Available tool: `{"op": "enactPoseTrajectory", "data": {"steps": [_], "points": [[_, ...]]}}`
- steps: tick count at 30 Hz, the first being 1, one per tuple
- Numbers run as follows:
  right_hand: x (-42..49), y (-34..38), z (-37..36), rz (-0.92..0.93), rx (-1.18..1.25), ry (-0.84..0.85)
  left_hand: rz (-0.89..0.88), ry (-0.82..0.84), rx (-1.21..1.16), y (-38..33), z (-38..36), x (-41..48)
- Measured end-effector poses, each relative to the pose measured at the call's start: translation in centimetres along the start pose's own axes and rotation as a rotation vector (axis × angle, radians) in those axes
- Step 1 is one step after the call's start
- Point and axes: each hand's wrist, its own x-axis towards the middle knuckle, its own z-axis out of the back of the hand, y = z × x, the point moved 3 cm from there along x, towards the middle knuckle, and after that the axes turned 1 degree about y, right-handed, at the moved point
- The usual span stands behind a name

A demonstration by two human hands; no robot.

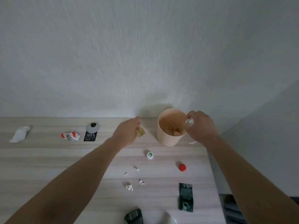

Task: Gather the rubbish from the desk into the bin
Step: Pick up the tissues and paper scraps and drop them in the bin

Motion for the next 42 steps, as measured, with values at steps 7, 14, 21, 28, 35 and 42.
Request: {"op": "enactPoseTrajectory", "data": {"steps": [7,14,21,28,35,42], "points": [[-4.2,-2.8,3.5,-0.006,0.049,-0.048,-0.09,-0.077,-0.022,-7.6,3.0,-0.4],[-6.8,-7.4,5.6,-0.059,0.086,-0.066,-0.158,-0.068,0.013,-14.3,2.4,1.2],[-7.5,-12.0,6.3,-0.123,0.089,-0.044,-0.06,-0.025,0.075,-16.7,0.2,3.5],[-5.5,-13.7,5.9,-0.126,0.087,-0.036,-0.056,-0.028,0.165,-16.4,-0.1,4.5],[-3.4,-10.8,4.9,-0.042,0.098,-0.041,-0.06,-0.077,0.154,-14.4,1.9,3.5],[-0.8,-5.7,4.7,0.076,0.073,-0.053,-0.033,-0.156,0.144,-11.1,4.7,1.3]]}}
